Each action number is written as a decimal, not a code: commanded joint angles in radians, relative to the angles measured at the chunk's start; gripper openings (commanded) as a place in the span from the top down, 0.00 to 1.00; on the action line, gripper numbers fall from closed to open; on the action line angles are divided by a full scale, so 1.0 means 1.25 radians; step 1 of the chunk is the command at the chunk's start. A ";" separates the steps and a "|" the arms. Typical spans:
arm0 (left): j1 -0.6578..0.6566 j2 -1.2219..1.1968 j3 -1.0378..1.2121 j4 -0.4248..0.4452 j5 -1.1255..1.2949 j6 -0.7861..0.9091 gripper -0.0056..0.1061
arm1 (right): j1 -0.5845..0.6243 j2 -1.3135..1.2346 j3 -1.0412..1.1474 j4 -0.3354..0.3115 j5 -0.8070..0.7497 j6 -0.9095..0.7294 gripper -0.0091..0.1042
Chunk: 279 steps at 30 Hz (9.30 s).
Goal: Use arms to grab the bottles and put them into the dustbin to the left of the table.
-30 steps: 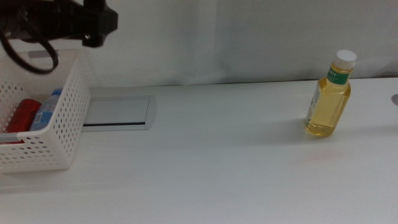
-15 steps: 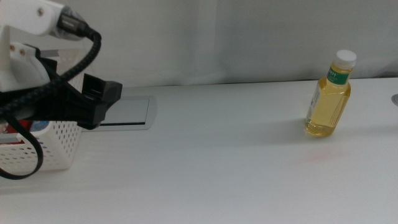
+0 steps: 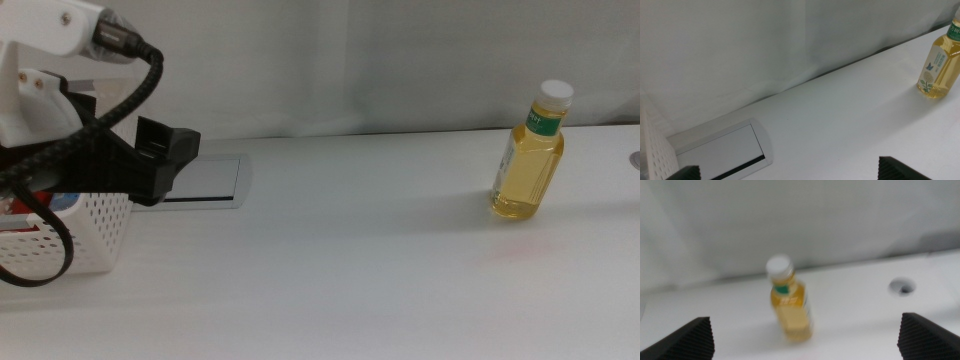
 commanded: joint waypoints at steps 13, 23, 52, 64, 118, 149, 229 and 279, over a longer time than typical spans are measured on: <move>-0.004 -0.006 0.003 -0.011 -0.011 0.003 0.15 | 0.030 0.317 -0.041 0.242 -0.057 -0.281 0.01; -0.004 -0.006 0.003 -0.010 -0.013 0.005 0.15 | 0.146 0.411 0.215 0.224 -0.533 -0.335 0.01; -0.004 -0.006 0.003 -0.010 -0.015 0.022 0.15 | 0.177 0.861 0.184 0.272 -1.033 -0.241 0.01; -0.004 -0.006 0.003 -0.010 -0.015 0.022 0.15 | 0.177 0.914 0.082 0.272 -1.010 -0.241 0.29; -0.004 -0.006 0.003 -0.010 0.005 0.029 0.15 | 0.635 0.813 0.083 0.243 -0.860 -0.262 0.01; -0.004 -0.006 0.003 -0.010 -0.030 0.035 0.17 | 0.188 0.002 0.083 -0.181 0.028 -0.109 0.01; -0.358 0.557 0.442 -0.313 -1.121 0.075 0.24 | 0.144 -0.470 0.698 -0.655 -0.432 0.572 0.94; -0.218 0.623 0.119 -0.123 -0.907 0.015 0.98 | 0.144 -0.470 0.698 -0.620 -0.452 0.576 0.94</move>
